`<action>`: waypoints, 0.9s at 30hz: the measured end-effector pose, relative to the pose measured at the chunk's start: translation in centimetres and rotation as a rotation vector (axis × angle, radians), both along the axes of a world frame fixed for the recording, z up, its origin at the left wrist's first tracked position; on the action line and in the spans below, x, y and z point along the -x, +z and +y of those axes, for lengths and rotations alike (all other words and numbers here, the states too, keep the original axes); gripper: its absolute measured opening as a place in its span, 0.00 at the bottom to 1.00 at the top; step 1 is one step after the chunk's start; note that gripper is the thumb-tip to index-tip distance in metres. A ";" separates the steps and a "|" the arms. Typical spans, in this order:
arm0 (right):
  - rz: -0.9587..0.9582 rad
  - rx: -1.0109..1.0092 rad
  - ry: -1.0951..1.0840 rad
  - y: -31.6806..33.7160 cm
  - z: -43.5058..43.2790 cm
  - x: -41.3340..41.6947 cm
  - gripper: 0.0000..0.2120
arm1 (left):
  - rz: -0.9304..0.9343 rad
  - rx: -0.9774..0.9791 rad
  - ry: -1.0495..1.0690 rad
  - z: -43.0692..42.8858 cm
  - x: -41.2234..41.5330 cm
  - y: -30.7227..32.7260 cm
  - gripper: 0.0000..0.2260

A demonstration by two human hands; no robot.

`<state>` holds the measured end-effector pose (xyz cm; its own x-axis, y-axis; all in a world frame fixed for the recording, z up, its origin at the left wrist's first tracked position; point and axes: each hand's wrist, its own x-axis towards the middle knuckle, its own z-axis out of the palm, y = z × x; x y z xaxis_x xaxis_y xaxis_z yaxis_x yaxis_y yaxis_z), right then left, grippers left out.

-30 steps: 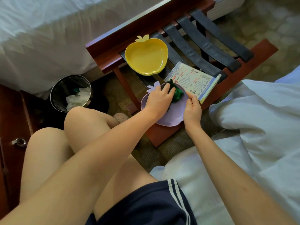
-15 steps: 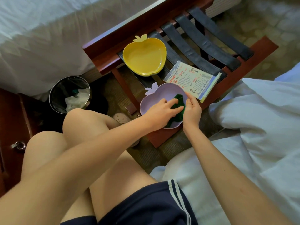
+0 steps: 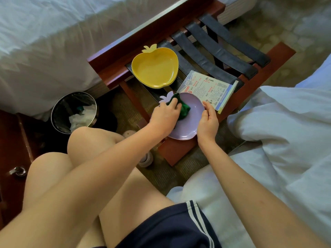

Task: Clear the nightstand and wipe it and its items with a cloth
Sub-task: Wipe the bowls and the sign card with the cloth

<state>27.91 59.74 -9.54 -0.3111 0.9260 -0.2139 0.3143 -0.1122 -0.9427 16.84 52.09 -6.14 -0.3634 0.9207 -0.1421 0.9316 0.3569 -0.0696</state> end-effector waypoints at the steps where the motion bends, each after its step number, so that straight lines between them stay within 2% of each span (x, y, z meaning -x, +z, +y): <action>1: 0.005 -0.008 -0.007 0.0 -0.1 0.0 0.17 | -0.011 0.026 -0.037 -0.7 0.7 0.1 0.23; 5: -0.004 -0.014 -0.008 0.1 -0.3 -0.1 0.17 | -0.122 0.101 -0.267 -2.5 2.9 1.0 0.20; 8: 0.002 0.005 -0.006 0.2 -0.3 -0.1 0.17 | -0.351 0.071 -0.384 -2.7 2.7 1.3 0.17; 10: 0.004 0.014 -0.018 0.2 -0.3 -0.1 0.16 | -0.403 0.024 -0.417 -2.3 1.7 1.0 0.16; 14: 0.044 0.059 -0.061 0.0 -0.2 0.0 0.16 | -0.351 -0.076 -0.333 -0.2 -1.1 -0.8 0.19; 19: 0.053 0.052 -0.063 -0.2 -0.2 0.0 0.17 | -0.193 -0.182 -0.073 2.7 -0.9 -1.2 0.19; 23: -0.024 0.053 -0.027 -0.1 0.0 0.2 0.17 | 0.024 -0.069 0.032 3.3 -0.4 -1.1 0.16; 27: -0.037 0.038 -0.027 0.0 -0.1 0.4 0.18 | 0.080 0.072 0.156 2.1 -0.9 0.9 0.12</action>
